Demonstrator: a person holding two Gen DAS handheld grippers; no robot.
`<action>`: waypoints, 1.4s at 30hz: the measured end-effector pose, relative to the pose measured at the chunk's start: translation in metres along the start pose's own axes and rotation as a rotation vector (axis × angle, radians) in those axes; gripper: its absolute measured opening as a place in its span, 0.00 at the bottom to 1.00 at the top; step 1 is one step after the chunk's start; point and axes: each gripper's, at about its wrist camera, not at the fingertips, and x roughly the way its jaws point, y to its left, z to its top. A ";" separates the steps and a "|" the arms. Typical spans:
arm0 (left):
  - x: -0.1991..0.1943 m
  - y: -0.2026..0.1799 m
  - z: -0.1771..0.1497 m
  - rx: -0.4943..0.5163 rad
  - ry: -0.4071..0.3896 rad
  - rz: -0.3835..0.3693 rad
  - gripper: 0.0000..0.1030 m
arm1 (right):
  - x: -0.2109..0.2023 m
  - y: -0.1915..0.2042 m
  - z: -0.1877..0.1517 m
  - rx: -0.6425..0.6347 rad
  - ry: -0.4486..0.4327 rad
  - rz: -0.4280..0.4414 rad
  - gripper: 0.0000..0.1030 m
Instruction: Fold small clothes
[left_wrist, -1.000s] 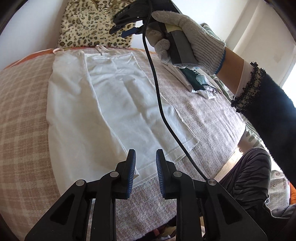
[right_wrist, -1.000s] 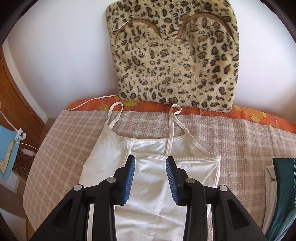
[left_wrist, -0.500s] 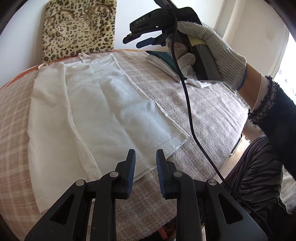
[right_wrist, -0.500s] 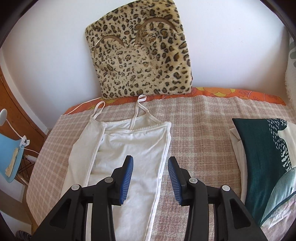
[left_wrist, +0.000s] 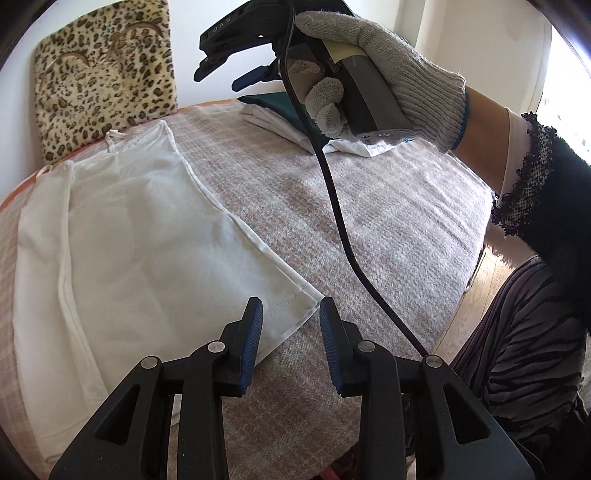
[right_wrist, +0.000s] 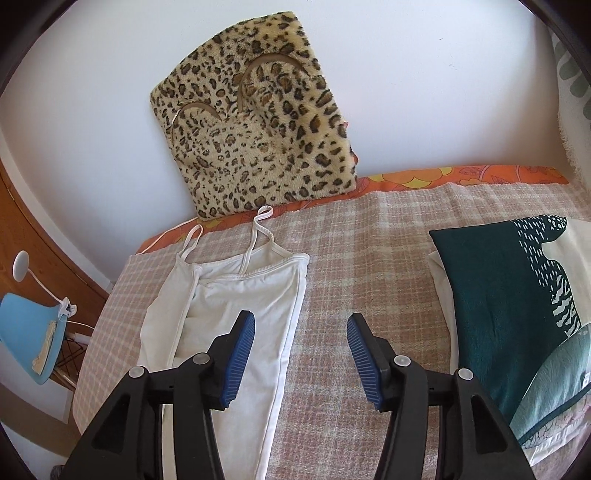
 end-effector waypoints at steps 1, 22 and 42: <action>0.003 -0.003 0.001 0.008 0.003 -0.003 0.30 | 0.001 -0.004 -0.001 0.003 0.006 -0.001 0.54; 0.020 -0.002 0.003 0.021 0.013 0.035 0.10 | 0.053 -0.017 0.014 0.039 0.068 0.022 0.54; 0.002 0.021 0.001 -0.186 -0.045 -0.062 0.05 | 0.145 0.012 0.026 -0.057 0.144 0.020 0.21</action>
